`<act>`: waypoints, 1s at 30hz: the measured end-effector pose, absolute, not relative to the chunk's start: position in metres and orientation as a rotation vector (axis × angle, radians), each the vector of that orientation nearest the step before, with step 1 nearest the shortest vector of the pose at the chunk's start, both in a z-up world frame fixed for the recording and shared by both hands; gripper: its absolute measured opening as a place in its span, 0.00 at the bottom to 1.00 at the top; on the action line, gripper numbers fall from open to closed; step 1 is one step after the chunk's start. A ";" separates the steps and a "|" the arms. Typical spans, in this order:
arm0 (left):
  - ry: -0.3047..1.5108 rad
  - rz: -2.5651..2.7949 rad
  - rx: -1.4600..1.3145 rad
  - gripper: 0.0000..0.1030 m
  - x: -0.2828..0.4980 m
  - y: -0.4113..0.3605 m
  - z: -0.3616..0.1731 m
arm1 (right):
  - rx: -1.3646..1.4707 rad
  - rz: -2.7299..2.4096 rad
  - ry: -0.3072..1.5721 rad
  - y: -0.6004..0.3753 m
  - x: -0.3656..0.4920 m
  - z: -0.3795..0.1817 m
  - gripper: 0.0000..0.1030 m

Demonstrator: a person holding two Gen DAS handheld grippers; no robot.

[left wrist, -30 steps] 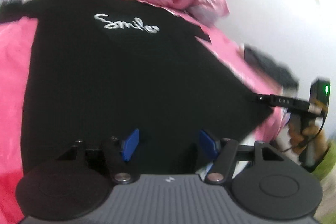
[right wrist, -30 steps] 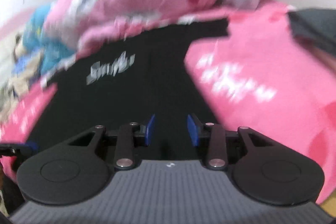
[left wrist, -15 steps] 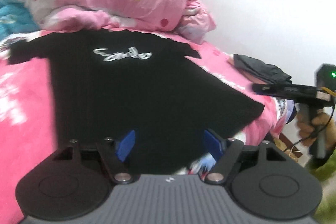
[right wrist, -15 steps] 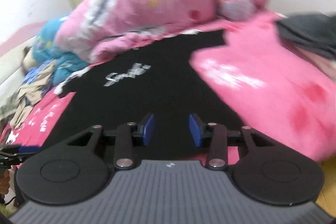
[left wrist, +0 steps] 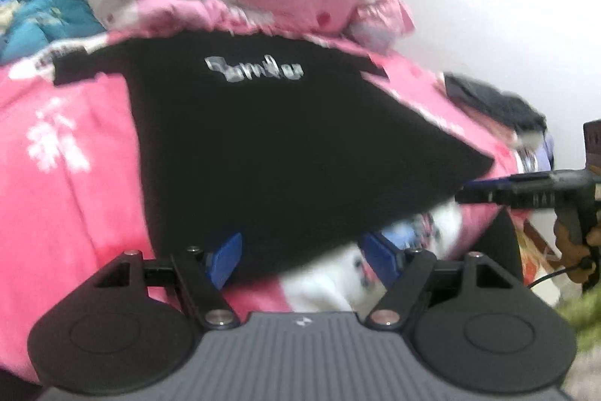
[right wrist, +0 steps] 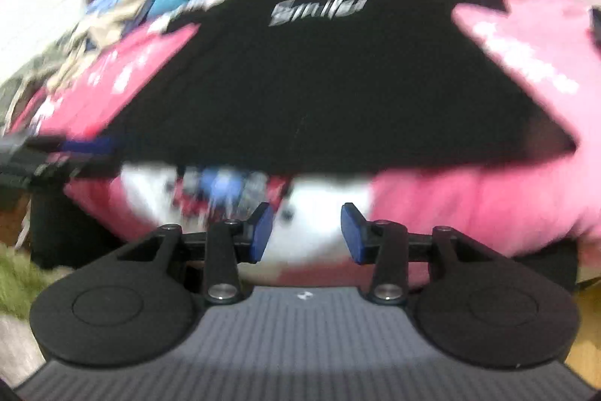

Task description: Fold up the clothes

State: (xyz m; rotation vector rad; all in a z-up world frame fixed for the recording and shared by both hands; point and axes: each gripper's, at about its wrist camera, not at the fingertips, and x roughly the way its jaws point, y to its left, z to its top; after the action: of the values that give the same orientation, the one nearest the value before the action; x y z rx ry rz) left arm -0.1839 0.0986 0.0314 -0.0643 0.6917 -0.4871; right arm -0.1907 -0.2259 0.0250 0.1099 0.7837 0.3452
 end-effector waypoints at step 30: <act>0.634 -0.141 -0.122 0.74 0.170 0.204 0.013 | 0.219 0.408 0.783 -0.177 -0.050 0.021 0.45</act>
State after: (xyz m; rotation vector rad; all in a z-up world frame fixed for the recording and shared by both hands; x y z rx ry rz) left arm 0.1697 0.2037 0.0132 -0.1219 0.6344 -0.1406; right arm -0.0497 -0.1767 0.0210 0.2195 0.7828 0.4081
